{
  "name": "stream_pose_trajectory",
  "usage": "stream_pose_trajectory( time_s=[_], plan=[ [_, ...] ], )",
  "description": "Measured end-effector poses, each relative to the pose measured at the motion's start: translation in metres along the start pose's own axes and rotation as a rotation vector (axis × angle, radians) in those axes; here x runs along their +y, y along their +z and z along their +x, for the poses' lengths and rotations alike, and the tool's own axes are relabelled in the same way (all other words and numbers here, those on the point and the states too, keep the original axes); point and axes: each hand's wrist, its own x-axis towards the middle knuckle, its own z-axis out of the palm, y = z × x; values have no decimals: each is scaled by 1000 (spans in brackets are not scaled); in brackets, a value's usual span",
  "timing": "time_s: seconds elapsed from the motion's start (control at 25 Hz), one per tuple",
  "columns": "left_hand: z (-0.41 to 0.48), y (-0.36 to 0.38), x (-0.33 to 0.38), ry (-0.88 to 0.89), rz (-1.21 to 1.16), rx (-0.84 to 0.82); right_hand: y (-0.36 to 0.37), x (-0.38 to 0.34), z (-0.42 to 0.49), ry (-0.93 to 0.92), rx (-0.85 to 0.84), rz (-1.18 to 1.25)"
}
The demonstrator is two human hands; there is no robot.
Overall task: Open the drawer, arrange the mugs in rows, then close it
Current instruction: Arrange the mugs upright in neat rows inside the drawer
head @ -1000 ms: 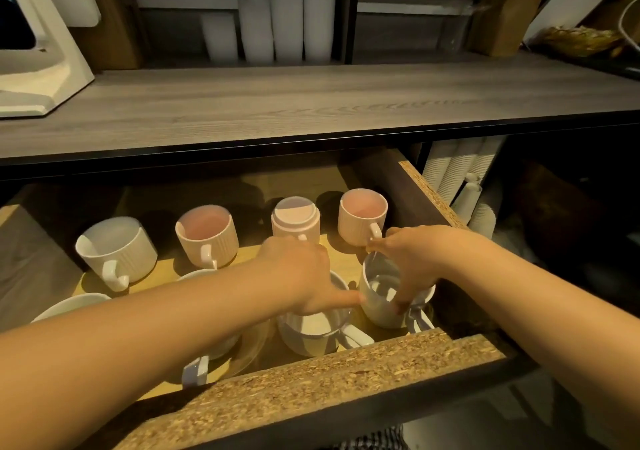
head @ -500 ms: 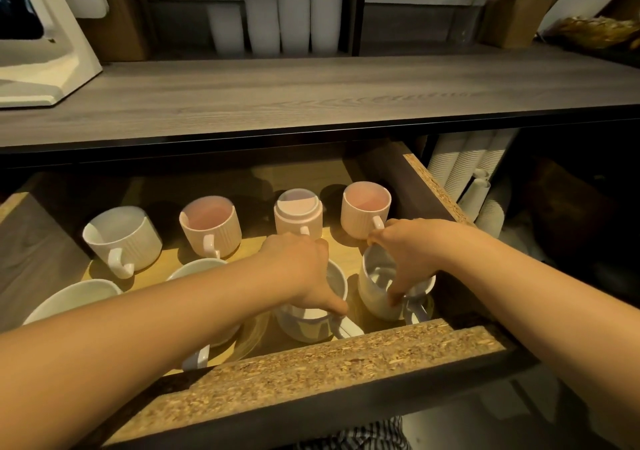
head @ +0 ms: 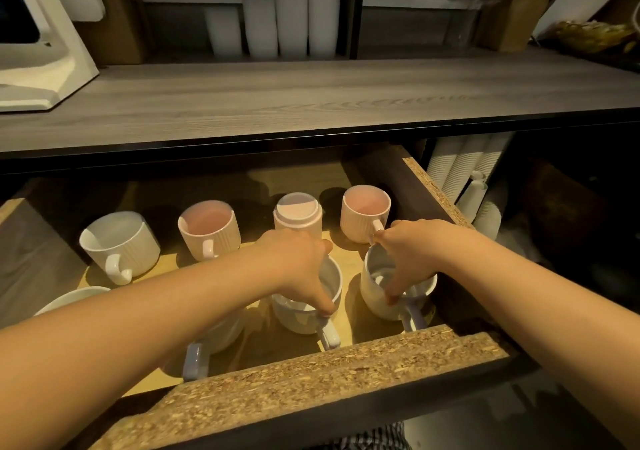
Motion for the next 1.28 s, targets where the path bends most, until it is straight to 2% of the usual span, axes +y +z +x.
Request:
stream_pose_trajectory(
  time_s=[0.48,0.72,0.8,1.04,1.28],
  plan=[
    [-1,9,-11,68,17,90,-3,-4,2,1,-6,-51],
    [-3,1,-13,74,-26,0,-7,-9,0,23,-43,-56],
    [-2,-9,-19,69,-76,10,-19,-15,-3,38,6,-74],
    [5,-35,-57,-144,-66,84,-64,-46,32,-1,248,-1],
    [-6,-15,-87,-250,-104,201,-64,-82,97,-4,157,130]
  ],
)
